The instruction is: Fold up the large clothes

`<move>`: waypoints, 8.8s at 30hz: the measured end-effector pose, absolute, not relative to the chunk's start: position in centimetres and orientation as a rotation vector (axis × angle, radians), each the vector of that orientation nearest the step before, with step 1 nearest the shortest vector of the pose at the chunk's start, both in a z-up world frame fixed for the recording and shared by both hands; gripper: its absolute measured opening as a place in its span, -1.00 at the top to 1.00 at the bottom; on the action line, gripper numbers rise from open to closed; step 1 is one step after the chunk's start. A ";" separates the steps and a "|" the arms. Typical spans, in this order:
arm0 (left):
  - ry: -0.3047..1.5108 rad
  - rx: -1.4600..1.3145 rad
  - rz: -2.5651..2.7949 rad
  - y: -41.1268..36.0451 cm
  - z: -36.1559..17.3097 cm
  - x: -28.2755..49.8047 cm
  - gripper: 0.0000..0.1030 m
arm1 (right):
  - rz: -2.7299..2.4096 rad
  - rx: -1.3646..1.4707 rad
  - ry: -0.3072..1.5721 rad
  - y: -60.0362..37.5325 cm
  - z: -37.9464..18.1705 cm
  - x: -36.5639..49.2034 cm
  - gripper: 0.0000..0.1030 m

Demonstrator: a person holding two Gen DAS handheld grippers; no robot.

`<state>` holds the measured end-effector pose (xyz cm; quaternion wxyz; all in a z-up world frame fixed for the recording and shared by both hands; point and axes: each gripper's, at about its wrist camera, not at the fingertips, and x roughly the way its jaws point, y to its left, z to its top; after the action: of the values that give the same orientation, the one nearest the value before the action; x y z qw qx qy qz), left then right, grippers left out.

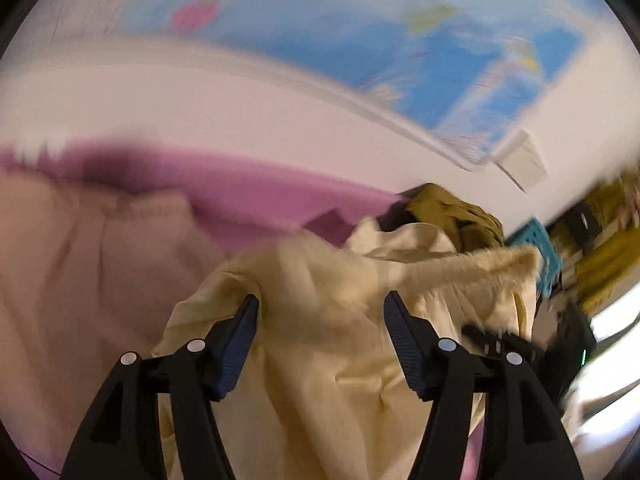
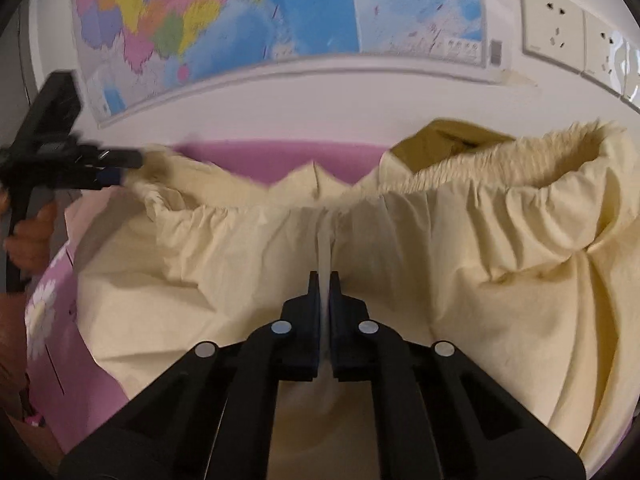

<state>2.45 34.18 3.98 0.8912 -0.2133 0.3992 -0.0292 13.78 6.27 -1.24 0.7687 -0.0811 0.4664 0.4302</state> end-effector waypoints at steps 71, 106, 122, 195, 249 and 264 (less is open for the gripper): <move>0.692 -0.102 0.009 24.3 1.2 -13.4 -0.40 | 0.842 -0.013 0.976 -11.7 3.8 10.8 -0.29; 0.835 0.039 0.112 21.6 -4.1 -4.1 0.07 | 0.832 -0.169 1.125 -2.3 -5.6 13.0 0.96; 0.830 0.046 0.116 21.6 -4.7 -4.0 -0.03 | 0.663 -0.004 1.105 -12.1 -3.4 15.7 0.54; 0.804 -0.176 0.260 26.3 -4.5 -18.2 -0.36 | 1.297 -0.641 0.819 5.3 -0.1 -7.2 -0.46; 0.819 -0.604 0.001 25.3 -8.1 -9.8 -0.12 | 0.683 0.665 1.295 -18.8 -4.1 3.3 -0.51; 0.796 -0.591 -0.034 24.8 -8.2 -9.5 -0.46 | 0.413 0.551 1.100 -13.8 -5.6 6.7 -0.69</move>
<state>-9.45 24.78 -8.19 0.8795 -0.2834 0.3818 -0.0161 6.66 -13.84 -5.58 0.7968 0.2564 0.5122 0.1924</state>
